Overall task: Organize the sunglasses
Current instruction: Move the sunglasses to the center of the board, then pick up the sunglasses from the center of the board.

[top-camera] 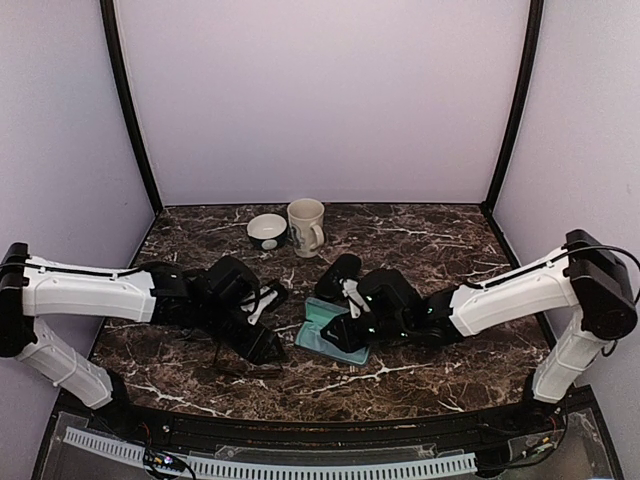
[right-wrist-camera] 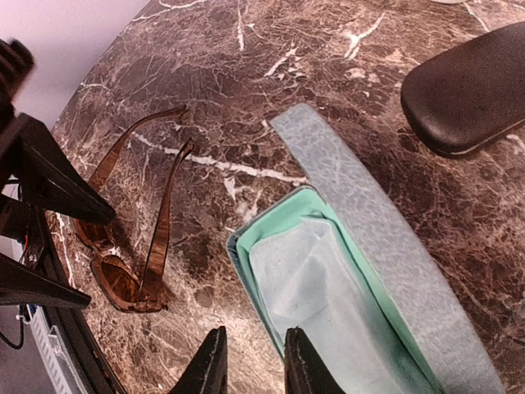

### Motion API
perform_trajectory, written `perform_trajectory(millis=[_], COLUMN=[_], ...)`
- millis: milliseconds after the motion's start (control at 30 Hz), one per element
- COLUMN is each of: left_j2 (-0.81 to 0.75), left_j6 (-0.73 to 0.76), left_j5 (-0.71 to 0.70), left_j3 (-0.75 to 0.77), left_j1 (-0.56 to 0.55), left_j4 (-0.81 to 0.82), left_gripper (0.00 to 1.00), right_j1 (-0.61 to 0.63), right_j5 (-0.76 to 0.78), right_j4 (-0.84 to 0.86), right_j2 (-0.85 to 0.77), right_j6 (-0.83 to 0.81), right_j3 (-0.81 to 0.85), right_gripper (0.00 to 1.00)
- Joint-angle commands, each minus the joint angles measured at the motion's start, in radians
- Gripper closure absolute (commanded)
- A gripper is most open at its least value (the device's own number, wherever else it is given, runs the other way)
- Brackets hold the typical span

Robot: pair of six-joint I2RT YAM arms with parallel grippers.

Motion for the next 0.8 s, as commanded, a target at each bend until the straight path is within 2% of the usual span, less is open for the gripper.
perform_trajectory(millis=[0, 300, 533, 767], left_j2=[-0.123, -0.296, -0.294, -0.291], left_j6=[-0.039, -0.114, -0.127, -0.132], left_j5=[-0.197, -0.216, -0.200, -0.187], left_j3=[-0.014, -0.168, -0.221, -0.237], left_j1=[0.024, 0.226, 0.264, 0.273], left_j4=[-0.059, -0.099, -0.080, -0.040], left_gripper=[0.40, 0.40, 0.36, 0.34], right_j1=[0.021, 0.067, 0.092, 0.105], right_j5=[-0.059, -0.117, -0.145, -0.123], right_j4=[0.025, -0.122, -0.267, -0.373], right_j2=[0.063, 0.240, 0.365, 0.439], right_j6=[0.041, 0.055, 0.040, 0.038], right_j3=[0.089, 0.342, 0.519, 0.616], right_gripper=[0.74, 0.69, 0.65, 0.65])
